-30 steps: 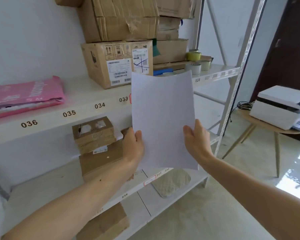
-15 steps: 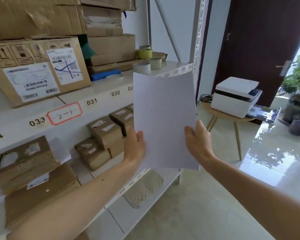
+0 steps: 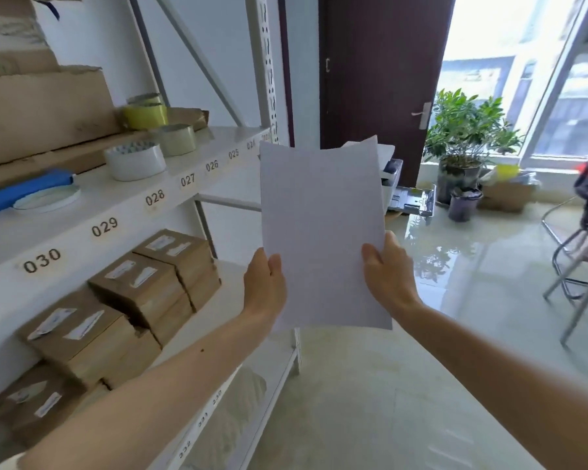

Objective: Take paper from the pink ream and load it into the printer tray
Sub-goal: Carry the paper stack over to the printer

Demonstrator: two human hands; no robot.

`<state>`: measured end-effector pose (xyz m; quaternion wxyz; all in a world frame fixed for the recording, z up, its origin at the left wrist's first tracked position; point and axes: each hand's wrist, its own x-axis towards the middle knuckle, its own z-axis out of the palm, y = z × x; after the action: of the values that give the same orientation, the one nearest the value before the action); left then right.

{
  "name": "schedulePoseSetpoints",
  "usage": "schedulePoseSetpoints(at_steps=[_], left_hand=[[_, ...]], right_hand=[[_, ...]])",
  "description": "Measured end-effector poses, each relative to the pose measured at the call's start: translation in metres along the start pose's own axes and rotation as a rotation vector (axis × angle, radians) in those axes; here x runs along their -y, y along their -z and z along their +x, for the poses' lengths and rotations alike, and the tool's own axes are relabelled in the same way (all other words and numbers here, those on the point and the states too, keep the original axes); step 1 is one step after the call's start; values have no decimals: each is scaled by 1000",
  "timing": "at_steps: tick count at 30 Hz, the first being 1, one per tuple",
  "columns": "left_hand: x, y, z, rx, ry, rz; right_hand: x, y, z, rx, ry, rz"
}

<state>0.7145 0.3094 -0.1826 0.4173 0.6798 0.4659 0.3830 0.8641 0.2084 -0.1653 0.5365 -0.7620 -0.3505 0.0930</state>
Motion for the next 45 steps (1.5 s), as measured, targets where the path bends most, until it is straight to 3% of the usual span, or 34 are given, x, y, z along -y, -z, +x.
schedulePoseSetpoints(at_steps=[9, 23, 45], left_hand=[[-11, -96, 62, 180, -28, 29], [-53, -255, 133, 269, -18, -65], [-90, -458, 333, 392, -6, -41]], right_hand=[[-51, 31, 72, -139, -100, -63], [-134, 102, 205, -165, -137, -52], [-232, 122, 455, -233, -224, -30]])
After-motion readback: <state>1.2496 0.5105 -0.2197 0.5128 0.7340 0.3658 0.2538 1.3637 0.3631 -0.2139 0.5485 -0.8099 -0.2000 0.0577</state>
